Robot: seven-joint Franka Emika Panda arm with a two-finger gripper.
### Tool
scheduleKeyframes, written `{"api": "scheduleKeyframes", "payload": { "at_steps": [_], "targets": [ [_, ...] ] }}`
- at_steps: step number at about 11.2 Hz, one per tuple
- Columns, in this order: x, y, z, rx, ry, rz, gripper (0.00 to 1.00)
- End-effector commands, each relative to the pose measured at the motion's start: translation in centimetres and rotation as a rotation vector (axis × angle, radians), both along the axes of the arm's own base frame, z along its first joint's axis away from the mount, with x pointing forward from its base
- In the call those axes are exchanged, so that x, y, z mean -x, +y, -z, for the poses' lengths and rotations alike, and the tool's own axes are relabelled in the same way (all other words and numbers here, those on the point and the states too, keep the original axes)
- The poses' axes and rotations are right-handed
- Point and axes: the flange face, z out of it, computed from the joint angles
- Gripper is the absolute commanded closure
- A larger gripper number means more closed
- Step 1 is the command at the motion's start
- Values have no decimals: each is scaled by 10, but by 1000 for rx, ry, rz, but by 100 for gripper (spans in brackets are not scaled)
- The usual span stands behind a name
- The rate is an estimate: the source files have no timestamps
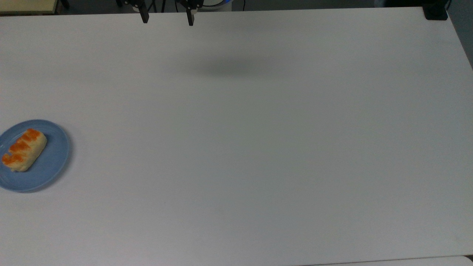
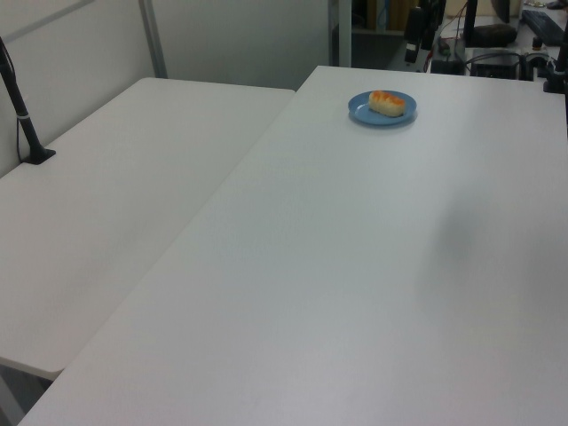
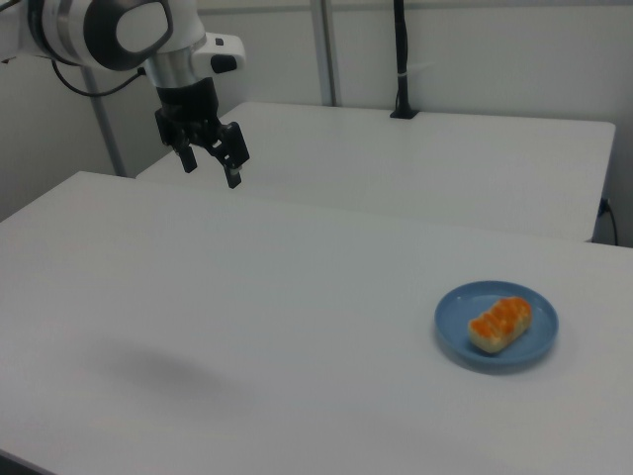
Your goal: Put the bread on the table
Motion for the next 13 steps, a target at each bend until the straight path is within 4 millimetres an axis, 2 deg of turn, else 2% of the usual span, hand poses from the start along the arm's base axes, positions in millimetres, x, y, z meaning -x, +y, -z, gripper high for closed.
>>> {"api": "scheduleKeyframes", "payload": {
  "at_steps": [1,13],
  "targets": [
    [4,-7,-5,1,-15,-4,0],
    [4,-7,-2,32,1,-27,0]
  ]
}}
